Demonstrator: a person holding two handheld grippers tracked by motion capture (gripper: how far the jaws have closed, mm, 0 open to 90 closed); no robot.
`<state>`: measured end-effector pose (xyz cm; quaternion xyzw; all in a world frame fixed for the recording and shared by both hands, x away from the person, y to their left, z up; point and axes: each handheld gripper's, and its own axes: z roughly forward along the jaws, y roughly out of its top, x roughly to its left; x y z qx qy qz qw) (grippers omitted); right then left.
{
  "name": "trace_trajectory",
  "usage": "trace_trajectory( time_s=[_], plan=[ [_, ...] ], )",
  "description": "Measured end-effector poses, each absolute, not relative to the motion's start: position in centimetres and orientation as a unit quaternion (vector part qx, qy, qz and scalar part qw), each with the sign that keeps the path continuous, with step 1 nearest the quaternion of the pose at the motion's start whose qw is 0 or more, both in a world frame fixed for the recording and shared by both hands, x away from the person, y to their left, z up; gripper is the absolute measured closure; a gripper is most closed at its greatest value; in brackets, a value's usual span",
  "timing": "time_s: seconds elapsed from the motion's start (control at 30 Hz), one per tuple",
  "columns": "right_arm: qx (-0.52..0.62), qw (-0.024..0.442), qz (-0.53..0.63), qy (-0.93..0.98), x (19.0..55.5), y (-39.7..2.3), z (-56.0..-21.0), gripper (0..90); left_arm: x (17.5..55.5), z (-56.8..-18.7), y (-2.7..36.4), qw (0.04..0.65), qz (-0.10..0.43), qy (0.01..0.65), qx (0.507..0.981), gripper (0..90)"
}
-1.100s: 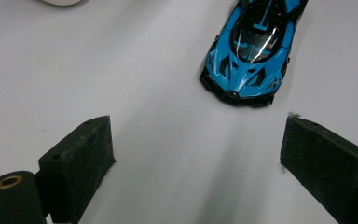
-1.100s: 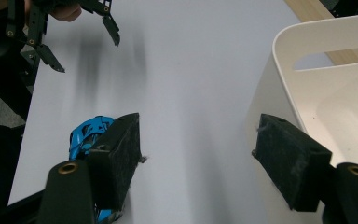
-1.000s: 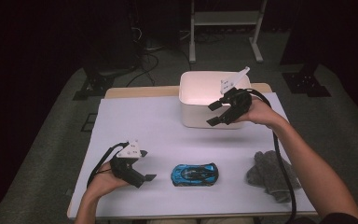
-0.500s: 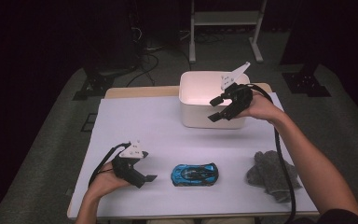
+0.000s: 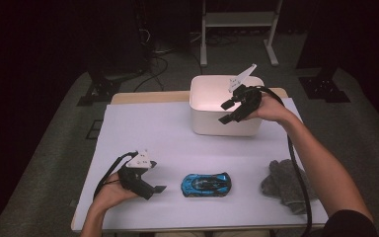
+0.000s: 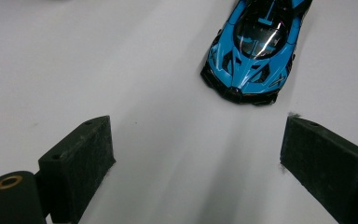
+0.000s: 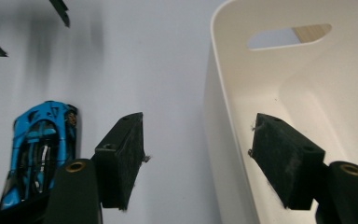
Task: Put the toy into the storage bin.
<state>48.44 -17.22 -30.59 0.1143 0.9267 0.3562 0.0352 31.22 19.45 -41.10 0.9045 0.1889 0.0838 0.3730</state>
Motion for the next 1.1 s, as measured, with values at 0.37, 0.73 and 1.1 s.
trace_trajectory(
  time_s=[0.37,0.73,1.1],
  plan=[
    [0.123,0.043,0.345,0.929,49.8,-17.1,-32.0,43.9,31.3,-41.1,19.4,0.379,0.090,0.192,0.901,8.0],
    [0.127,0.044,0.337,0.932,50.5,-17.0,-32.8,72.1,31.4,-41.1,19.6,0.378,0.092,0.192,0.901,8.0],
    [0.124,0.023,0.335,0.934,50.4,-16.8,-32.8,83.7,31.3,-41.1,19.7,0.380,0.092,0.194,0.900,8.1]
  ],
)
